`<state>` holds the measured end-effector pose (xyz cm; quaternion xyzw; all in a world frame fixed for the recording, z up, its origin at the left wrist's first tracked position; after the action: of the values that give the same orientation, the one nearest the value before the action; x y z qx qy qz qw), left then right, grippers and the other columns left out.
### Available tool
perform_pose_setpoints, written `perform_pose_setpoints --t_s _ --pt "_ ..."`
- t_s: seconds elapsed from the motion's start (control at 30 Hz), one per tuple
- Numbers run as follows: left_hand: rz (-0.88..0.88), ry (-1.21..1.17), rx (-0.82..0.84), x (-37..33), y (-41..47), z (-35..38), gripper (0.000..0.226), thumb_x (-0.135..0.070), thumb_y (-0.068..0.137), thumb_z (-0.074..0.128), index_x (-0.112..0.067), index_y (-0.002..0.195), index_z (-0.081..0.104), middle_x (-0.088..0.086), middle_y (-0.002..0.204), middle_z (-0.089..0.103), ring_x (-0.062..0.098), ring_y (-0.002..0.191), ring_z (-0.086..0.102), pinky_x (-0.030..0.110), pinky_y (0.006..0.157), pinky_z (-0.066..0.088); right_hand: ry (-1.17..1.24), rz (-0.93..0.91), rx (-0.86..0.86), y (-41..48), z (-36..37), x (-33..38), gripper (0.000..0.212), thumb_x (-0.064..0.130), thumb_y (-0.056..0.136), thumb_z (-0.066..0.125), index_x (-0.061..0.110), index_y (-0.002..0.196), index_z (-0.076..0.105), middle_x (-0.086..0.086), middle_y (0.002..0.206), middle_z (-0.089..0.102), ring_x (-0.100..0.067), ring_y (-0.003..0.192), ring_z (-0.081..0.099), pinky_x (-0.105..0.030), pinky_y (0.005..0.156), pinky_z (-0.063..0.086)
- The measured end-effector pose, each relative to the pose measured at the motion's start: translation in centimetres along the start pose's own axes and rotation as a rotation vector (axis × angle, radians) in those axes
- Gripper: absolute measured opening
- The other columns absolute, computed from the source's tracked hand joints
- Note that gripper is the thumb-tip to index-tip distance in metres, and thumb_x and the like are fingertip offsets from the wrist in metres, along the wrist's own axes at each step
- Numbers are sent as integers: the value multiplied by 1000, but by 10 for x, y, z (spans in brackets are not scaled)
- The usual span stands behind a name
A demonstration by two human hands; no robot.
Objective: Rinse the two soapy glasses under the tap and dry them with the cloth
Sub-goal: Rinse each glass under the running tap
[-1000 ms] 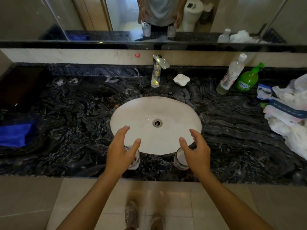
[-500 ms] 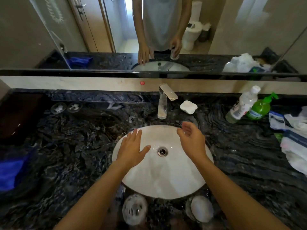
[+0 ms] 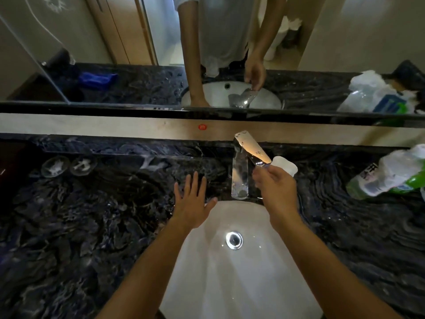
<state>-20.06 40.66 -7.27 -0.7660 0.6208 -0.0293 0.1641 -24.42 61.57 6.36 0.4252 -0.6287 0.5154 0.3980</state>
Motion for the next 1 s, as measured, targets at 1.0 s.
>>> perform_pose_setpoints --t_s 1.0 --pt "4 29 33 -8 -19 -1 80 -69 100 8 -22 162 -12 8 170 -21 31 156 -21 59 122 -15 -300 -304 124 -20 -18 24 35 19 96 67 14 130 64 3 121 70 -6 109 66 -21 97 53"
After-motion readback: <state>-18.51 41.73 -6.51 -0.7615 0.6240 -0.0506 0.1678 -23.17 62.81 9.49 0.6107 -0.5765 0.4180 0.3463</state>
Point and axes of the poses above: each hand's wrist, its own y-axis towards the middle knuckle, its own z-axis out of the palm, x = y × z, the point moved 4 cm from there along y, towards the middle knuckle
